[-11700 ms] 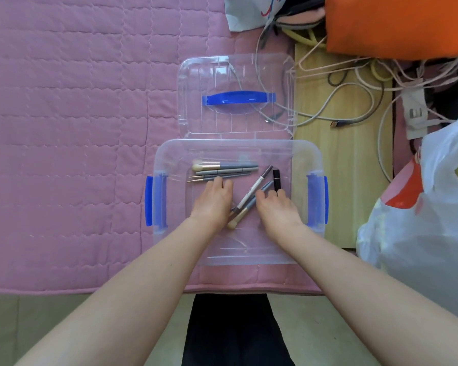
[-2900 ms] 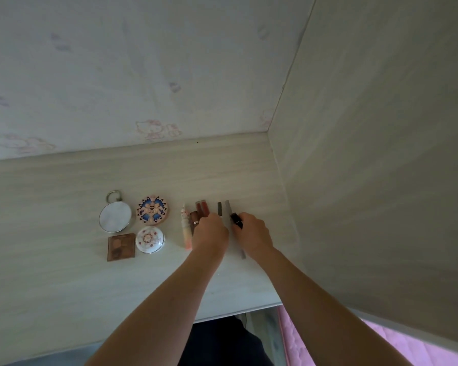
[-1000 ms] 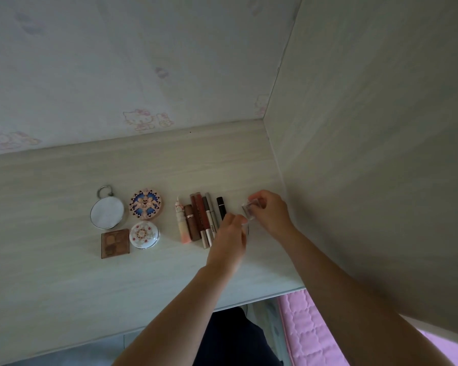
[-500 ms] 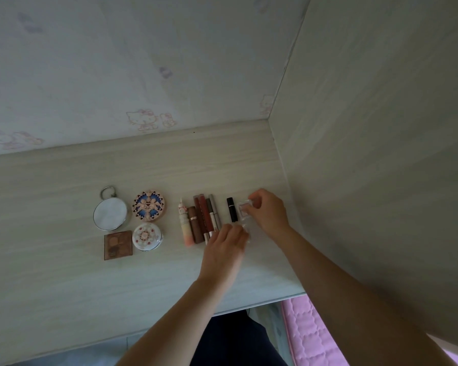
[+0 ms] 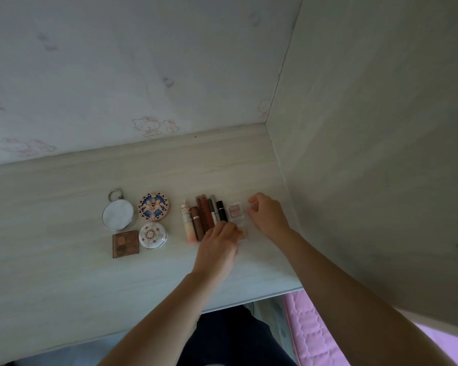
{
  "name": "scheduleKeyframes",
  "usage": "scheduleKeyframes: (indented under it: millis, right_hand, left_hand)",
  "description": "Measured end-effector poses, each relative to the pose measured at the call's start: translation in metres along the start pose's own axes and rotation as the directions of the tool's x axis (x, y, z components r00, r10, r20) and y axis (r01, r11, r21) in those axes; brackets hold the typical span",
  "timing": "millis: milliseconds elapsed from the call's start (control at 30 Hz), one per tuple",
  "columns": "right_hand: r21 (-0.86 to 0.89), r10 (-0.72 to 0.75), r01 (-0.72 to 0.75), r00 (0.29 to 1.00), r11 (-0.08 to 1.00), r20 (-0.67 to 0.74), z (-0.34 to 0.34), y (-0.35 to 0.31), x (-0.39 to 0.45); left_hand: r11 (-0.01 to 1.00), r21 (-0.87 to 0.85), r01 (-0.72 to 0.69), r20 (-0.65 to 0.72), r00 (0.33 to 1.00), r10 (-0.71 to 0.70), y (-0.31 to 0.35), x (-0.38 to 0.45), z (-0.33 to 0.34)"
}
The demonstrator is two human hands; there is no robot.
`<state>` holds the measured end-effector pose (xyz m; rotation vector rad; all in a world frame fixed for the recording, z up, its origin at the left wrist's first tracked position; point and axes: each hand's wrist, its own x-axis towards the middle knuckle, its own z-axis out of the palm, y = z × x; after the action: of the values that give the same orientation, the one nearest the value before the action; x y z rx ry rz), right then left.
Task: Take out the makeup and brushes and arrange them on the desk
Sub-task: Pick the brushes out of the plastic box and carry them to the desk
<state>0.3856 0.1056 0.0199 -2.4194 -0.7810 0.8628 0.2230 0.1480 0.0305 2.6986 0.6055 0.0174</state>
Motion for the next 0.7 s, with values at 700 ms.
scheduleKeyframes:
  millis: [700]
  right_hand:
    - [-0.278,0.028,-0.089,0.976,0.956,-0.215,0.034,0.012,-0.157]
  left_hand:
    - [0.946,0.055,-0.319,0.067,0.947,0.315,-0.026,-0.039,-0.027]
